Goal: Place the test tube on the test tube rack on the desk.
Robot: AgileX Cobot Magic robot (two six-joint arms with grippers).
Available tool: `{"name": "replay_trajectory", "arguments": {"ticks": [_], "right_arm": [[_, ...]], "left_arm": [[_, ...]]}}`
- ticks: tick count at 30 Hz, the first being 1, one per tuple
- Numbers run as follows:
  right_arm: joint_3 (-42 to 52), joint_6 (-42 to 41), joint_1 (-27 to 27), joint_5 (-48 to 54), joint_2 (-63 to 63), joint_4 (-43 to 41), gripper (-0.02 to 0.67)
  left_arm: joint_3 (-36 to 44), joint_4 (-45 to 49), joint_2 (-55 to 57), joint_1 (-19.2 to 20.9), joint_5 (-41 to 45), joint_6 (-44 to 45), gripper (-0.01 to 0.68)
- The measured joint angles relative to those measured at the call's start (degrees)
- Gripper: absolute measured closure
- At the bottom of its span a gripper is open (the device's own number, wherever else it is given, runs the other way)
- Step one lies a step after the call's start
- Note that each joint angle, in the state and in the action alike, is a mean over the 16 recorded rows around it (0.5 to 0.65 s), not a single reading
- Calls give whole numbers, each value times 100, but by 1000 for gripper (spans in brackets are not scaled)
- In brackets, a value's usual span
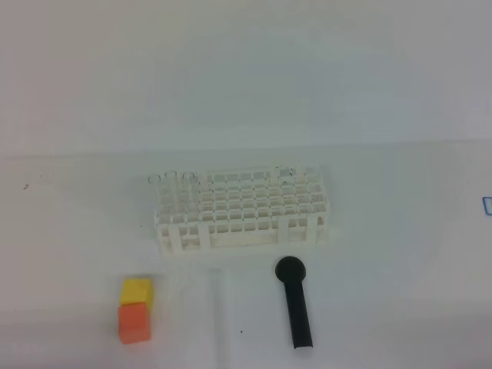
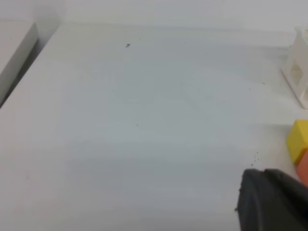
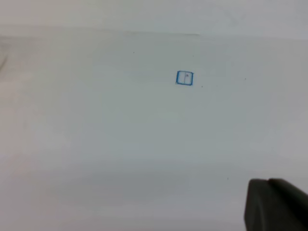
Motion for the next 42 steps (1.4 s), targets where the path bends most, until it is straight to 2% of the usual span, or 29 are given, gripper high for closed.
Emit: {"name": "replay_trajectory", "arguments": {"ticks": [17,33,42], "right_arm": [[0,0,0,0,0,0,650],[0,0,0,0,0,0,650],[0,0,0,0,0,0,650]], "left_arm": [[0,-25,0,0,-73,16,674],[-3,-1090,0,0,-1686,-294,674],[-3,-1964,0,0,-2066,-1041,674]]}}
